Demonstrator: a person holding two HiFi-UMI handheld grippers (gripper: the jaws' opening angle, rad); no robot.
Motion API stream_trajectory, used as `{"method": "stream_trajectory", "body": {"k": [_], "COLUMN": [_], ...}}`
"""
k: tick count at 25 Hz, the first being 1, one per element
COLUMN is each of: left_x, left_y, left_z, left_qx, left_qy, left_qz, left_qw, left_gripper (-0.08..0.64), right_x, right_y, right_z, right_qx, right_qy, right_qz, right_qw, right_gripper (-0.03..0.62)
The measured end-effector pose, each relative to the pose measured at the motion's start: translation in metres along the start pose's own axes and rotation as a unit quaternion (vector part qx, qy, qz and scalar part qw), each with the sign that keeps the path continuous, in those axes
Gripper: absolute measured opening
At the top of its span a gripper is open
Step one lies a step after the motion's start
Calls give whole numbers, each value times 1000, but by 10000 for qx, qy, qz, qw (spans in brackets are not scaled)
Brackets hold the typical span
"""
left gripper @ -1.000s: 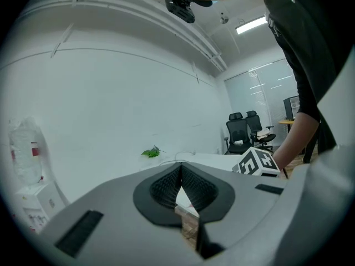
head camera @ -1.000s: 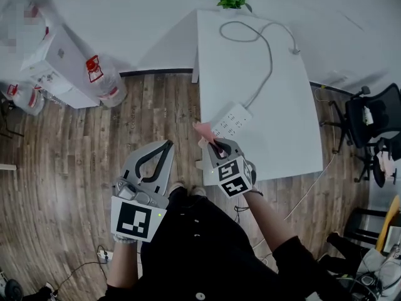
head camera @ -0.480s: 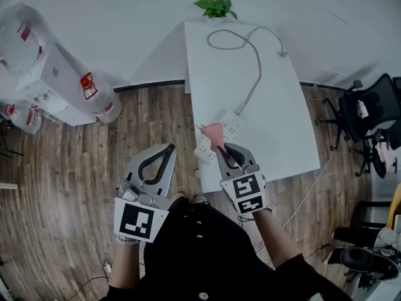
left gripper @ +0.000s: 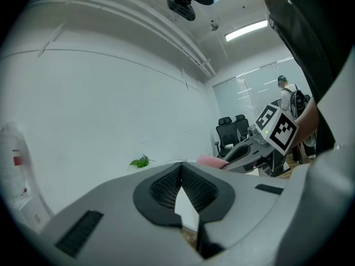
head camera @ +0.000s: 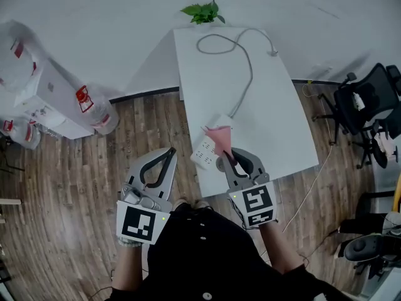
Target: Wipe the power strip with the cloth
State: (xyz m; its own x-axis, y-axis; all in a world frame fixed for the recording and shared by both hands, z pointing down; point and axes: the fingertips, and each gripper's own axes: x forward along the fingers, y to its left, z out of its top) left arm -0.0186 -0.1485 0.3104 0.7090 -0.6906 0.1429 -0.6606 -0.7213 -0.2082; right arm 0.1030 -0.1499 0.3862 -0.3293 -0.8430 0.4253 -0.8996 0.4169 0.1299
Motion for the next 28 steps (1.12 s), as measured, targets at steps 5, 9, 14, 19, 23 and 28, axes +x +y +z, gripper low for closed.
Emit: {"method": "stream_trajectory", "body": {"k": [5,9,14,19,23,28], "left_x": [4,4,3,3,3,2], "left_y": [1,0,0,-1,-1,0], "left_z": [2,1,0,1,0,0], "left_qx": [0,24,47,39,50,50], "left_qy": [20,18,15,4,24,2], "left_qz": [-17,-27,-47,-79,-108,-113], "left_qw": [10000,10000,10000,10000,9999,9999], "left_gripper": [14,14,14,14,14,14], "right_x": [-4,-4,-1,-1,-1,0], "right_y": [-2,1,8,10,10,10], "right_z": [4,4,4,5,7,7], "right_qx": [-124,-156,-166,-169,-175,-187], "right_qy": [-37,-40,-13,-11,-16,-11], "right_qz": [-31,21,100,107,102,104], "right_qw": [9999,9999,9998,9998,9998,9998], "right_gripper": [51,51,51,51,51,51]}}
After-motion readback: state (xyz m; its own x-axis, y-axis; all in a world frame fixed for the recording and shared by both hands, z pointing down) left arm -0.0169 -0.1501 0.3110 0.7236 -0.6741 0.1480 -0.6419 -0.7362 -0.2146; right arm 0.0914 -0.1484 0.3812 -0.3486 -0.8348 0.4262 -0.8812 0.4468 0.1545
